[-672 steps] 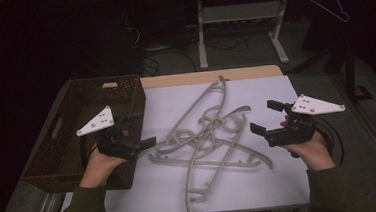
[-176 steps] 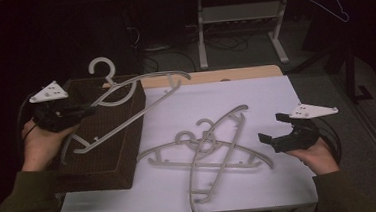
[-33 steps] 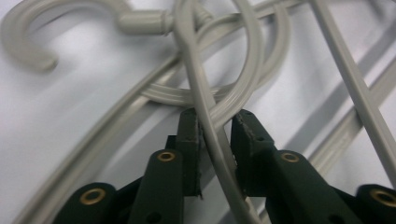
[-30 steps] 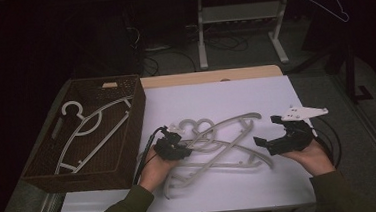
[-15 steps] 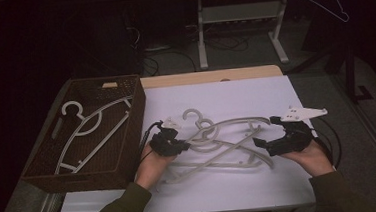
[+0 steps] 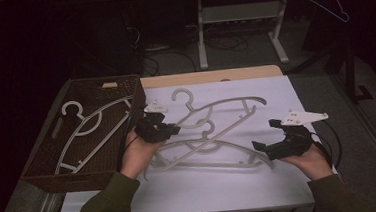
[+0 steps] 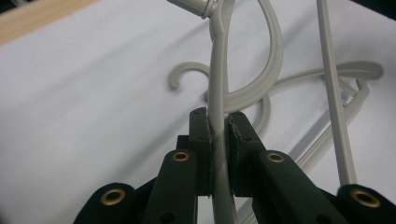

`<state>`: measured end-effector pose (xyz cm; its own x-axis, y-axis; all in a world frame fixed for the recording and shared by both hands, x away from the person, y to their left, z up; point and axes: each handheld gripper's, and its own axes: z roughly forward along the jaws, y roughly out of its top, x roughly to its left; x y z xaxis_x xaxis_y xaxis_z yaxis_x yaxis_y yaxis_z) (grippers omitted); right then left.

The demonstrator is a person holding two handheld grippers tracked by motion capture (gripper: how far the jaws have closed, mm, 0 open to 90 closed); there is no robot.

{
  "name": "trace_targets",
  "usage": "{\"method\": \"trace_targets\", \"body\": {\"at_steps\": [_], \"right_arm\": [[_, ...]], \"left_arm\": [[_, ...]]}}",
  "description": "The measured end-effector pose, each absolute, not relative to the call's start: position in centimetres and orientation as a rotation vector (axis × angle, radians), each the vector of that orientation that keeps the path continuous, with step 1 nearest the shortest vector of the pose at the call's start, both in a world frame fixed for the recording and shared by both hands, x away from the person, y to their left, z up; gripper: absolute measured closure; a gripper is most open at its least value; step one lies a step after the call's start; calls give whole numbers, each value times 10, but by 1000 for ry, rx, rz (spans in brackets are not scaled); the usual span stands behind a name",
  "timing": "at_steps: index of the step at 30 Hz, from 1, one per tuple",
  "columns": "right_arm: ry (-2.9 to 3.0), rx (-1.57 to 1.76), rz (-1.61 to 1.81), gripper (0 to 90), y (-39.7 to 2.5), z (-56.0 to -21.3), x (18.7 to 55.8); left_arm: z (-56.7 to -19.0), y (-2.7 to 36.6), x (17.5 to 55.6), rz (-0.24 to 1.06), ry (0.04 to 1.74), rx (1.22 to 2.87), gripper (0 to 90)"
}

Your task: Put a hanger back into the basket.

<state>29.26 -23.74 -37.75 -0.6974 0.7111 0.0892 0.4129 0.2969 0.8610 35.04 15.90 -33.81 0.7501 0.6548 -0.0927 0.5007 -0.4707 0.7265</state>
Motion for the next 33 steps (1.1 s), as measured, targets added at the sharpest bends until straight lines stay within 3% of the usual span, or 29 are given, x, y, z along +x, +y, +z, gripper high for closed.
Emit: {"method": "trace_targets", "body": {"at_steps": [20, 33], "right_arm": [[2262, 1036, 1384, 13, -239, -384, 284], [2260, 1051, 1372, 13, -240, -385, 286]], "left_arm": [[-260, 280, 360, 464, 981, 2095, 823], [-248, 382, 357, 602, 1129, 2032, 823]]}}
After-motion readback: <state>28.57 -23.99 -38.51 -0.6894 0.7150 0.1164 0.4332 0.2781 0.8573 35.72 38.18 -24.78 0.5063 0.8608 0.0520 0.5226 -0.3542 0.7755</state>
